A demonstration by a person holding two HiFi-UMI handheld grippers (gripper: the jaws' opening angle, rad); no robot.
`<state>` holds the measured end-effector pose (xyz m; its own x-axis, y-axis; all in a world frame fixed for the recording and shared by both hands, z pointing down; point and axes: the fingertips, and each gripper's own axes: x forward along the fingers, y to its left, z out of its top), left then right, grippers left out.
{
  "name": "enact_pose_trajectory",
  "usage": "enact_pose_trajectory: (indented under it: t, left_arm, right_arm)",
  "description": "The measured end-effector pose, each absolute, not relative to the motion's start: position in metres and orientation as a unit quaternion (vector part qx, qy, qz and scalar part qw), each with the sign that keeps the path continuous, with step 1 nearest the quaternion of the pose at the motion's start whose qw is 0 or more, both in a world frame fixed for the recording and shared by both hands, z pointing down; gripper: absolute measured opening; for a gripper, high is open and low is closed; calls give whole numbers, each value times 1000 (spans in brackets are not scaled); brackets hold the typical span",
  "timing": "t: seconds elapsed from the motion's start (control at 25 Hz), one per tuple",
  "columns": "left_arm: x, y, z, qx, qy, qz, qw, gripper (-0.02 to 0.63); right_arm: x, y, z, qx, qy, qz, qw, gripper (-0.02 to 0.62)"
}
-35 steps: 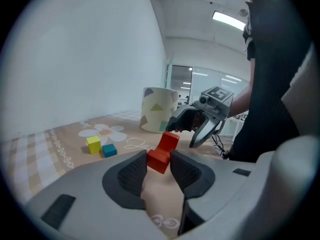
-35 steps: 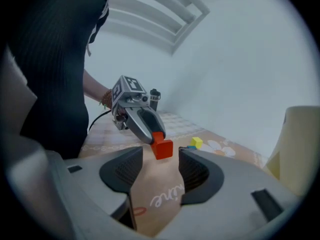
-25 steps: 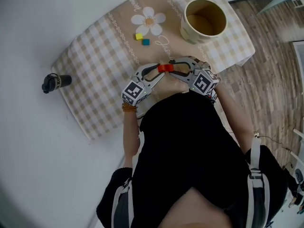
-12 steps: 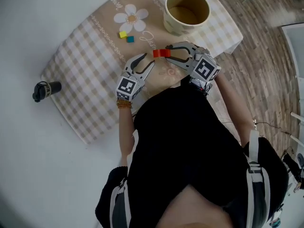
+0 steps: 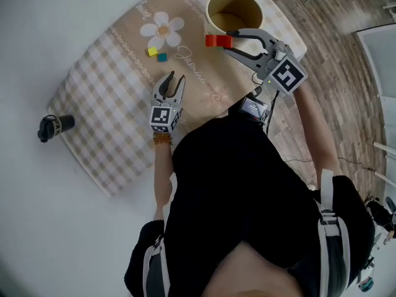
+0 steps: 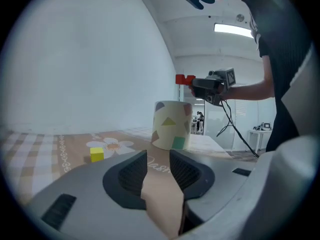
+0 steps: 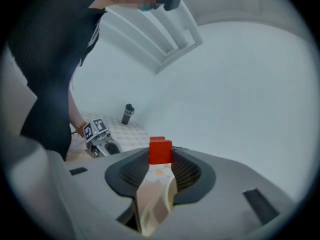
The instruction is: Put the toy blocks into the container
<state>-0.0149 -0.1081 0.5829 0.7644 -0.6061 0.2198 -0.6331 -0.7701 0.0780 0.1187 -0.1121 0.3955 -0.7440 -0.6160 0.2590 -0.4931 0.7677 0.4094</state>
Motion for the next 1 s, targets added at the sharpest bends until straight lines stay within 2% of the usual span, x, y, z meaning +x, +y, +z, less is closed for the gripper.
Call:
enact_pose_trajectory:
  t: [0.2, 0.24, 0.32, 0.56, 0.8, 1.0]
  left_arm:
    - [-14, -104, 591, 935, -329, 109, 68, 119]
    - [-15, -106, 591, 933, -334, 110, 72, 96]
    - [-16, -110, 593, 928, -345, 115, 80, -8]
    - [-13, -112, 596, 925, -349, 120, 88, -11]
    - [-15, -111, 599, 925, -349, 123, 87, -11]
    - [-13, -111, 596, 926, -347, 121, 89, -9]
  right_arm:
    - [155, -148, 357, 363, -898, -158, 191, 143]
    - [163, -156, 355, 373, -892, -158, 203, 143]
    - [178, -172, 359, 384, -878, -157, 240, 143]
    - [205, -204, 414, 344, -840, -133, 399, 143]
    - [204, -211, 483, 221, -786, -118, 565, 143]
    - [199, -210, 517, 152, -758, -89, 628, 143]
